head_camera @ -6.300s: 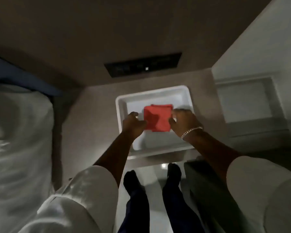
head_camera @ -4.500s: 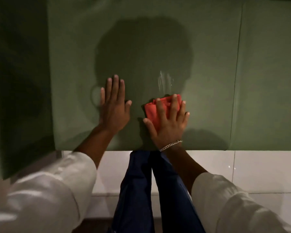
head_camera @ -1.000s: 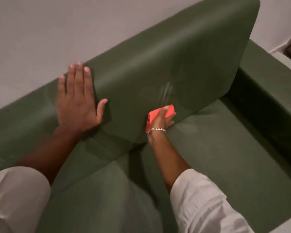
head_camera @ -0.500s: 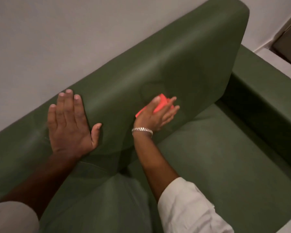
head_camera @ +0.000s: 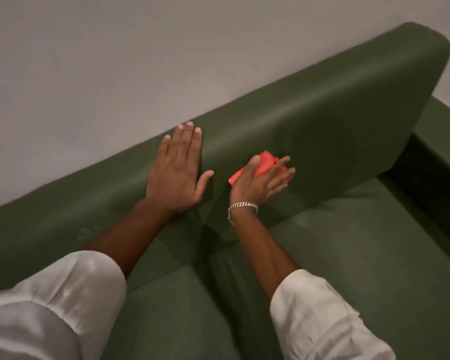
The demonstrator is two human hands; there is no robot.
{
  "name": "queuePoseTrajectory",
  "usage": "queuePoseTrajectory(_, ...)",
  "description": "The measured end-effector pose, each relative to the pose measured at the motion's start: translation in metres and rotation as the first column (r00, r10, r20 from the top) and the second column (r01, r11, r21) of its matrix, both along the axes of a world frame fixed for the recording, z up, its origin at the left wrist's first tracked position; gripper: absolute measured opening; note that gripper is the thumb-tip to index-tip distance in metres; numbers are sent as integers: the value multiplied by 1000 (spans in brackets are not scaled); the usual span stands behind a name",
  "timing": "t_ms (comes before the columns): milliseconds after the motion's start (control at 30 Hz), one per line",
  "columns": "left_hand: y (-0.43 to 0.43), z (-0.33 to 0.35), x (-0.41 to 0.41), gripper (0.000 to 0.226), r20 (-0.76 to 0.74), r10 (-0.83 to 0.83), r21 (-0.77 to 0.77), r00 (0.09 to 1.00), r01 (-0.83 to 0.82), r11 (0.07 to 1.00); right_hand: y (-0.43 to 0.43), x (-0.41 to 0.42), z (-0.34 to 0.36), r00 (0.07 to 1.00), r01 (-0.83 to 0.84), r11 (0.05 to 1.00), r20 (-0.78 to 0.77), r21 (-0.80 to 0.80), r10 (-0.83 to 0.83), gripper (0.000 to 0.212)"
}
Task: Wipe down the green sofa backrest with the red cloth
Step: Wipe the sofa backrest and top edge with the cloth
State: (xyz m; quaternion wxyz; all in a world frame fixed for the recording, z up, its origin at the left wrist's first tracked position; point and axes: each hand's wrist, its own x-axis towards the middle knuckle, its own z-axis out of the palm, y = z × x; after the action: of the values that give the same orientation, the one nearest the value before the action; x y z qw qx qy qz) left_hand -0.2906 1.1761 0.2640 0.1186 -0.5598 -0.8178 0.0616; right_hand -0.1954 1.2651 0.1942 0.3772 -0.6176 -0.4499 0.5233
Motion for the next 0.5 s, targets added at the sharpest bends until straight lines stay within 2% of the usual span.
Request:
queuePoseTrajectory(100,-45,14,-27,85,29,10,-90,1000,-7,996,-19,-15,22,978,-139,959,185,249,93,76)
queuePoseTrajectory(167,-77,22,-46,85,82,-8,-124,997,18,992,-49,-22,23,919,-308,867,360,391,164,76)
queuePoseTrajectory(233,-107,31,-65,86,151,-8,-142,989,30,989,-82,-24,13,870,-425,802,434,421,233,76)
queuePoseTrajectory(267,-121,33,-72,86,172,-11,-152,985,38,988,-89,-24,10,887,-404,819,394,407,242,76)
queuePoseTrajectory(300,-138,35,-82,86,181,-17,-158,983,46,986,-94,-30,10,934,-307,876,296,371,202,75)
queuePoseTrajectory(367,-175,37,-102,85,188,-26,-159,982,57,986,-100,-49,22,999,-42,992,26,121,39,75)
queuePoseTrajectory(400,-194,37,-112,84,192,-24,-157,981,55,986,-106,-63,31,998,34,999,-46,18,-33,75)
queuePoseTrajectory(433,-208,36,-119,83,195,-28,-151,980,58,987,-115,-75,40,997,54,999,-49,7,-53,74)
queuePoseTrajectory(500,-239,34,-135,81,206,-43,-128,978,71,989,-162,-91,40,993,-96,962,94,256,74,75)
